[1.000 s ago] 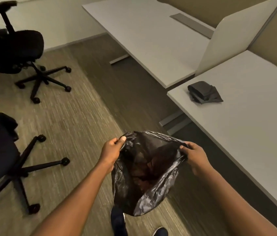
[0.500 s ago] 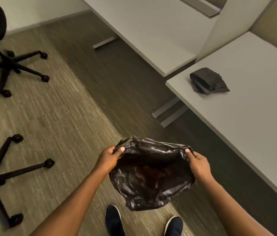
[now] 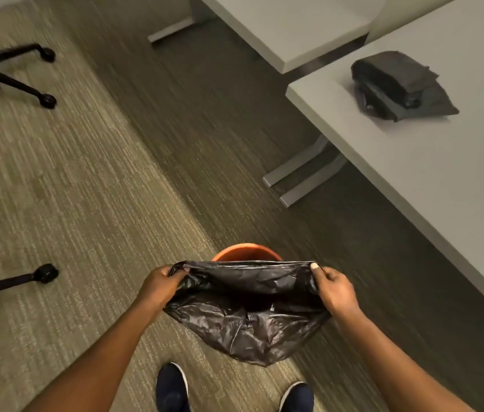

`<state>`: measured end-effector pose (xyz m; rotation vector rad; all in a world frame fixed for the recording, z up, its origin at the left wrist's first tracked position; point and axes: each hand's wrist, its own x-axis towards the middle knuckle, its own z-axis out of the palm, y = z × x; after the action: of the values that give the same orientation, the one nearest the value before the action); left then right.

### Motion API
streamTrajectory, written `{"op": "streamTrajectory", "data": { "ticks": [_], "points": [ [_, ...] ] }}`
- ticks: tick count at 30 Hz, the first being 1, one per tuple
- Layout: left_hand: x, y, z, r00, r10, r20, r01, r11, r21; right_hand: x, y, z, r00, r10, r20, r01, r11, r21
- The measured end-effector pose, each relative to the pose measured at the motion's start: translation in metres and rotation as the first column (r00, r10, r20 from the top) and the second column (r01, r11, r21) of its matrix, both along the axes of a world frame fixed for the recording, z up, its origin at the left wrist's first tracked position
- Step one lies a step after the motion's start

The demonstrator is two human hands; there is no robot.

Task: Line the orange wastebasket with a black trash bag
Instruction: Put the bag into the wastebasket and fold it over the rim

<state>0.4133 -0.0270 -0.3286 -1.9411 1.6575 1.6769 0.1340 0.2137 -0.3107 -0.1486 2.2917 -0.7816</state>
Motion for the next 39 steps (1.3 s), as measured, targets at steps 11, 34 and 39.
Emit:
{"op": "streamTrajectory", "data": {
  "ticks": [11, 34, 39],
  "points": [
    [-0.044, -0.028, -0.111, 0.985, 0.059, 0.163, -0.050, 0.997, -0.062, -0.059, -0.031, -0.126, 0.990, -0.100, 0.103, 0.102, 0.995, -0.015],
    [-0.061, -0.027, -0.249, 0.960, 0.184, 0.212, -0.248, 0.909, 0.334, -0.073, -0.059, -0.261, 0.985, -0.160, 0.067, 0.130, 0.936, 0.326],
    [-0.048, -0.009, -0.221, 0.933, 0.344, 0.104, -0.352, 0.933, 0.074, -0.039, -0.059, -0.211, 0.868, 0.280, -0.411, -0.209, 0.955, 0.210]
  ]
}}
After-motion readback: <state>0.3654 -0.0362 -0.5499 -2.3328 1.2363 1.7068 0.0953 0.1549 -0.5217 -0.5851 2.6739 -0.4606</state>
